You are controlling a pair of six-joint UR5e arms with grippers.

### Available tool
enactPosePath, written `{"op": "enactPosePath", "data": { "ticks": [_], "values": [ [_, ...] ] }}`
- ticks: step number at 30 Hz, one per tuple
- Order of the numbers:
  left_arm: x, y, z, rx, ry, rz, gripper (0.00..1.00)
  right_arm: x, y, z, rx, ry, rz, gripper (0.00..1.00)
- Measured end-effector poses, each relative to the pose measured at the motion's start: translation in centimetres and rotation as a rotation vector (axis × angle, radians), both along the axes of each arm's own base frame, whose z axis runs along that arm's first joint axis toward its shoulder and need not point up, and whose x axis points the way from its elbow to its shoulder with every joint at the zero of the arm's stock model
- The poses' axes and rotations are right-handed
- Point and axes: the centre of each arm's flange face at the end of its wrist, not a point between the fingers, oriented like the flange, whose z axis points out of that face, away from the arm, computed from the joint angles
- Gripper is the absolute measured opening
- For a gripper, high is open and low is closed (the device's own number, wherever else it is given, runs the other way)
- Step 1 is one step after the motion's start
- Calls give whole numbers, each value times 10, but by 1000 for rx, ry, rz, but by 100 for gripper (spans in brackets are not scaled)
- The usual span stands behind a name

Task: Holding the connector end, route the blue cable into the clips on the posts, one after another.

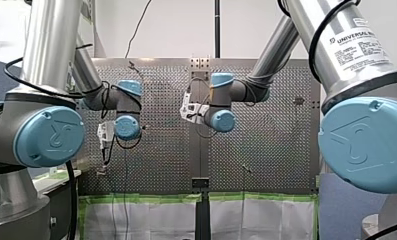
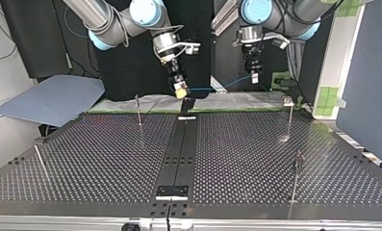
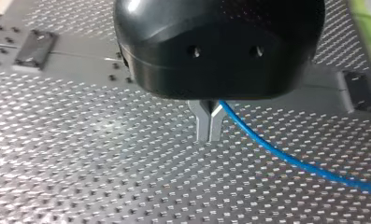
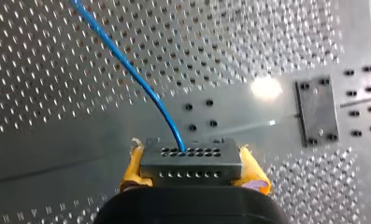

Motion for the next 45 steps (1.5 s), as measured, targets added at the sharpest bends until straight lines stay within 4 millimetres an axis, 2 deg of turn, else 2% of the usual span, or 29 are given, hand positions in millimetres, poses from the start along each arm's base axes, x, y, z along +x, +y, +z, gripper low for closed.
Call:
{"op": "enactPosePath", "data": {
  "ticks": [6, 23, 30, 39, 45],
  "values": [
    [14, -1, 32, -20, -46, 1, 0, 11, 0, 10, -10, -4, 32, 0],
    [18, 7, 96, -84, -150, 12, 0, 40, -3, 49, -24, -4, 65, 0],
    [26, 16, 127, -99, -194, 25, 0, 55, 2, 75, -35, -11, 104, 0],
    [41, 40, 134, -86, -166, 42, 0, 69, 2, 109, -54, -36, 121, 0],
    [52, 50, 153, -117, -191, 65, 0, 76, -1, 127, -60, -44, 127, 0]
  ]
}}
